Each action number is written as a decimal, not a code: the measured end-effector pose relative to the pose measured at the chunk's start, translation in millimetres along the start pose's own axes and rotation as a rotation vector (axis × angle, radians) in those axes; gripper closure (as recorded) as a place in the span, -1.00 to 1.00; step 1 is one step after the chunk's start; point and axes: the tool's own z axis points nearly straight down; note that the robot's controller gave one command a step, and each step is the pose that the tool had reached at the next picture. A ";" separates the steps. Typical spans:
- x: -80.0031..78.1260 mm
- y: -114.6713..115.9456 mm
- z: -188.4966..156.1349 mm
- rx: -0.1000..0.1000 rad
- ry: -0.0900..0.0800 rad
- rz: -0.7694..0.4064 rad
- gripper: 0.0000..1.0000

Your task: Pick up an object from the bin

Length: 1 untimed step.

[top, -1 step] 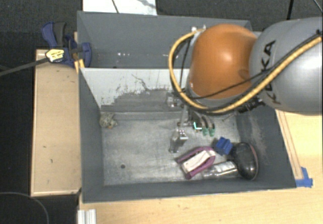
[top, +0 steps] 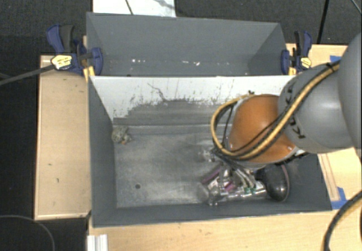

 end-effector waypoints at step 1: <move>1.3 -56.3 3.6 0.001 0.000 0.073 -1.00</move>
Offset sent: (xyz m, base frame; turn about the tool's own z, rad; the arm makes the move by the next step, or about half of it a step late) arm 0.0025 -0.0538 -0.0041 0.0651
